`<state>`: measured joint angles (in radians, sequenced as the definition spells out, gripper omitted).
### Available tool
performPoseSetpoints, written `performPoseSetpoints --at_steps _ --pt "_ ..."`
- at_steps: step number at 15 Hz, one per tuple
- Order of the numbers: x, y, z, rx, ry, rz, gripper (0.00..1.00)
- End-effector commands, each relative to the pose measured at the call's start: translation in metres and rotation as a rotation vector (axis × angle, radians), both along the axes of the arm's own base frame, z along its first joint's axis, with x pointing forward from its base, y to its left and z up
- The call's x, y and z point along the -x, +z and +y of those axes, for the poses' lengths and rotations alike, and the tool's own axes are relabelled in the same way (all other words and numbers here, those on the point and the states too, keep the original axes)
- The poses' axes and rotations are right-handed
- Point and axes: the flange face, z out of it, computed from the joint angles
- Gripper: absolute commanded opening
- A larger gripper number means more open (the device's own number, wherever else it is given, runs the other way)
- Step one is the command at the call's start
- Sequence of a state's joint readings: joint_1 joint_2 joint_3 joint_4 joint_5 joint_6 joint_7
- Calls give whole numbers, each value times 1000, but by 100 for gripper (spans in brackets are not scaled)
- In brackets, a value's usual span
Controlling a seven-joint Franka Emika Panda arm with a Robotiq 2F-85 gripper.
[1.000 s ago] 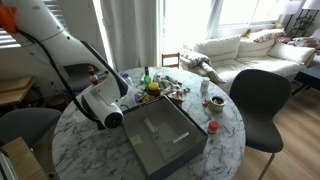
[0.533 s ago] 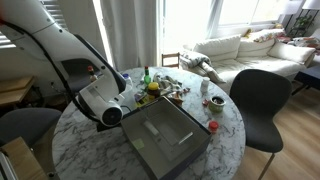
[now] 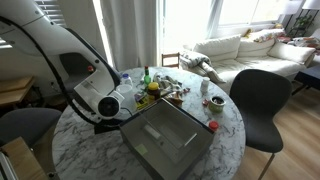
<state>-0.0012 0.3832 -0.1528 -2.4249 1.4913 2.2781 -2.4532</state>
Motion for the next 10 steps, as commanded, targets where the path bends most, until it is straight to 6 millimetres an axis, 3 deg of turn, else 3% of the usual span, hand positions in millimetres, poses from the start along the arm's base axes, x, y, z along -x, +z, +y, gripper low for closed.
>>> performPoseSetpoints --at_steps 1,4,10 --pt "20 -7 -14 103 -17 66 76" --pt "22 -6 -10 105 4 59 97" --pt "14 -12 4 91 -15 19 100"
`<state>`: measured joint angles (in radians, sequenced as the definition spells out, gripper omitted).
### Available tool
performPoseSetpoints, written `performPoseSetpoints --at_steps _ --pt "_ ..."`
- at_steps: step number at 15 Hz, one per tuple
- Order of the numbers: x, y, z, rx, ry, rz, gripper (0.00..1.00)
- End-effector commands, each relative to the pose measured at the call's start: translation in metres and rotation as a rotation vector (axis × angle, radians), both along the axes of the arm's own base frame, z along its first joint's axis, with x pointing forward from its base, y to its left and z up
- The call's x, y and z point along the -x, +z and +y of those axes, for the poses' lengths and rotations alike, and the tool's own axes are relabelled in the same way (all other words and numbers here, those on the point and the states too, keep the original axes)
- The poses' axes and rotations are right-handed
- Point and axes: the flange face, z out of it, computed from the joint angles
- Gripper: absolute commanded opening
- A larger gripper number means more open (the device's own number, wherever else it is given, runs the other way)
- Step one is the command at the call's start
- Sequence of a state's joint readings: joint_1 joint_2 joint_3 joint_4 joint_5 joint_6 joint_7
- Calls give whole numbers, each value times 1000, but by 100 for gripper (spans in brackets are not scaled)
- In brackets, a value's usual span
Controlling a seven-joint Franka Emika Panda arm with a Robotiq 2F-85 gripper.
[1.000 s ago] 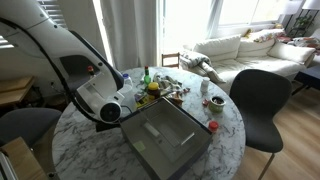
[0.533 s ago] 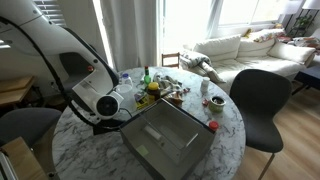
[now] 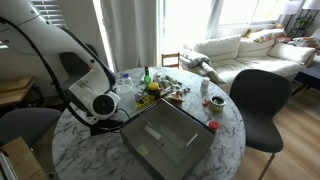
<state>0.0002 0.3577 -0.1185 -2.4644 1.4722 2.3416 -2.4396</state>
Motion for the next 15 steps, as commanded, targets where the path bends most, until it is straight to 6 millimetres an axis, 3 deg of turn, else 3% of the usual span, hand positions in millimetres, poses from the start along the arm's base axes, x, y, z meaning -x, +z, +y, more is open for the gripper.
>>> performPoseSetpoints --at_steps 1,3,5,12,15 --pt "1 -12 -4 47 -42 -17 95" --pt "-3 -13 -2 53 -67 -45 73" --pt "-6 -13 0 58 -89 -79 63" --pt "-6 -15 7 56 -98 -128 12" --pt "-4 -12 5 69 -91 -124 10"
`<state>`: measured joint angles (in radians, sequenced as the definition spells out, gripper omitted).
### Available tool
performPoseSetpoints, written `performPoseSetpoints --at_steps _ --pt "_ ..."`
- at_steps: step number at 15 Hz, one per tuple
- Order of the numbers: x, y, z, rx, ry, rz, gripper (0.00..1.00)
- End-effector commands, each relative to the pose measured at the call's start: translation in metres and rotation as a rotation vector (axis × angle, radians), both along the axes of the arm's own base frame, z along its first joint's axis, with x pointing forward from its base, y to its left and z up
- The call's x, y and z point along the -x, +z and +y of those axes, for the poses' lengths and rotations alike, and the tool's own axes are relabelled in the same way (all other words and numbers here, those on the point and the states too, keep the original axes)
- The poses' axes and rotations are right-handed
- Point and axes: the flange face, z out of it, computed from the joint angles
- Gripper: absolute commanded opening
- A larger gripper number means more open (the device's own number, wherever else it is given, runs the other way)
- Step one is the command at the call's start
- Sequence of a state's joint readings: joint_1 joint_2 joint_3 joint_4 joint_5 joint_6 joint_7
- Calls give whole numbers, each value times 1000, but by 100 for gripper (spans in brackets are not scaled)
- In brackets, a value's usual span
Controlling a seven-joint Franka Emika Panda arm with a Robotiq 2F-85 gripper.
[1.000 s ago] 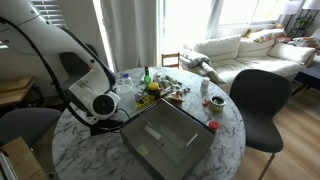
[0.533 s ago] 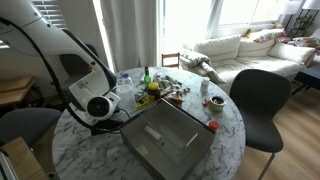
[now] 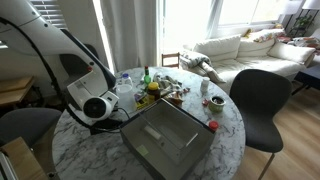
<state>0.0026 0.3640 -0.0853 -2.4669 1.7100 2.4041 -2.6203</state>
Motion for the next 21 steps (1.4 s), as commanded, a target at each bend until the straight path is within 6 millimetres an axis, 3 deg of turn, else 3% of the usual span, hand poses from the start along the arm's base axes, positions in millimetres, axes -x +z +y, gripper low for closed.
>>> performPoseSetpoints --at_steps 1,7,12,13,15,19,21 --pt "-2 -3 -4 51 -13 -4 10" --pt "-5 32 3 87 11 -14 10" --pt "-11 37 3 107 34 7 10" --pt "-13 35 3 106 43 16 60" --pt "-15 27 3 95 69 32 67" --pt "-25 23 -4 94 81 5 98" --pt "-32 21 -5 92 90 -8 100"
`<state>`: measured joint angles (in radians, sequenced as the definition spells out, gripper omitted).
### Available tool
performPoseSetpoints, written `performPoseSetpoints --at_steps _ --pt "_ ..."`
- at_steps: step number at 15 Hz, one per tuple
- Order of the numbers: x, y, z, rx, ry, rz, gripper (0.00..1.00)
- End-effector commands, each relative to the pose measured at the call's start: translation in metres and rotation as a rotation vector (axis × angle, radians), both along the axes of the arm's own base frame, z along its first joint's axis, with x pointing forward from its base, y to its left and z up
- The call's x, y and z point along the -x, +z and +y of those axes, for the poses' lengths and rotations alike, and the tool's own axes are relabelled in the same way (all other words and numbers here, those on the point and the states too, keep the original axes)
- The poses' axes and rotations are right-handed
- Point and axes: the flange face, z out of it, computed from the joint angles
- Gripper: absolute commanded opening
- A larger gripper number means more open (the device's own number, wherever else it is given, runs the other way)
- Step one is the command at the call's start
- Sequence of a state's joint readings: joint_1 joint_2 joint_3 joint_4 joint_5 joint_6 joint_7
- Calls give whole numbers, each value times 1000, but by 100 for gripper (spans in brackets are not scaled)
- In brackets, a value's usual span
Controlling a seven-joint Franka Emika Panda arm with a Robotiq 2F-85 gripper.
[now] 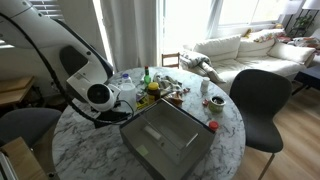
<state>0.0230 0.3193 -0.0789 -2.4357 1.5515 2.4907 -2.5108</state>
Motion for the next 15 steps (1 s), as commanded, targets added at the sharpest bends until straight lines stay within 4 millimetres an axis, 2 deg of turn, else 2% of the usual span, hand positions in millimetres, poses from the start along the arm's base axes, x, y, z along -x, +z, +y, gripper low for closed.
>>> performPoseSetpoints --at_steps 1,4,6,7,8,9,10,13,15 --pt "-14 -9 -4 -11 34 -19 99" --pt "-20 -17 0 -27 60 -11 81" --pt "-19 -24 0 -22 75 18 77" --pt "-18 -28 0 -19 84 31 61" --pt "-17 -31 0 -12 90 41 54" --pt "-18 -31 -2 -8 92 41 52" --pt "-20 -29 -3 -4 92 38 45" --pt "-23 -22 -6 6 87 25 19" --pt "-23 -21 -6 8 99 31 6"
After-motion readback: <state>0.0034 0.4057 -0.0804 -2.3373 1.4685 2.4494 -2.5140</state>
